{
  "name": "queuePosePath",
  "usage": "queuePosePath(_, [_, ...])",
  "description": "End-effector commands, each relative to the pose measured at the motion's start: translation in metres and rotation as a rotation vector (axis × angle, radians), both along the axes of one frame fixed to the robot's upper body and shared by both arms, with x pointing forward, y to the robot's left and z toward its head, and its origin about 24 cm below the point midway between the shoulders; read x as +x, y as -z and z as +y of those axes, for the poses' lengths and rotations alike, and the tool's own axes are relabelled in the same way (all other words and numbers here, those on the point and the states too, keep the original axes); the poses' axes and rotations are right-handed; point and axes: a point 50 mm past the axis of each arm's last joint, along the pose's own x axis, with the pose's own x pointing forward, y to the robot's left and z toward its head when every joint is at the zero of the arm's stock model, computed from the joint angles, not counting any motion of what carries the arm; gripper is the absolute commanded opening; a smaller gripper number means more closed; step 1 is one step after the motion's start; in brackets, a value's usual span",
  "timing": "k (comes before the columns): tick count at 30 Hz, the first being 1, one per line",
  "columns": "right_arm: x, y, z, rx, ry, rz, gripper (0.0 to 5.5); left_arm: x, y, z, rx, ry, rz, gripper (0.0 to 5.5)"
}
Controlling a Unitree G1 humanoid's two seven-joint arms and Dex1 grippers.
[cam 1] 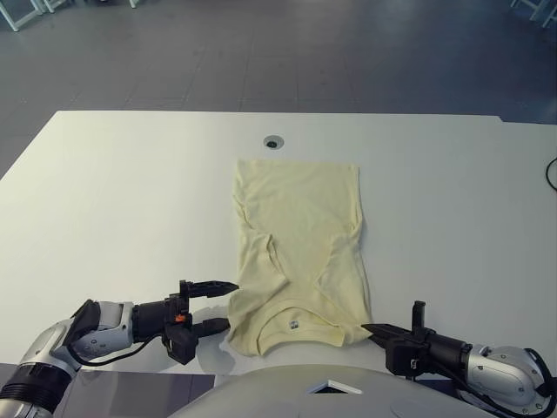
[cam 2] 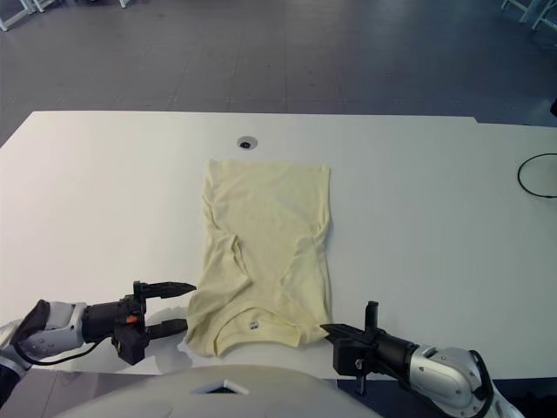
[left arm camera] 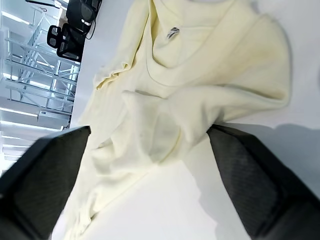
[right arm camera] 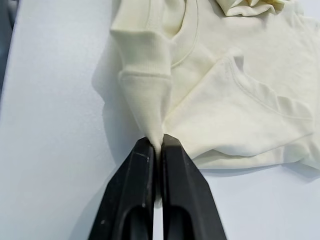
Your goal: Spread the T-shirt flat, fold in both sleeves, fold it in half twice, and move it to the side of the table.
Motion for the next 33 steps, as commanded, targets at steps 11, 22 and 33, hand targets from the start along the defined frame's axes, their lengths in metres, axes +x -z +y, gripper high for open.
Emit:
queuePosePath(11, [0.001,0.000,-0.001,0.000,0.021,0.003,0.00,-0.028,0.023,-0.006,0.130,0.181,0.170,1.91])
queuePosePath(22, [0.001,0.000,-0.001,0.009,0.034,0.007,0.00,-0.024,0.031,-0.003,0.203,0.168,0.164,0.54])
queuePosePath(33, [0.008,-0.020,-0.008,0.067,0.004,0.009,0.00,-0.023,0.018,0.006,0.178,0.140,0.154,0.01])
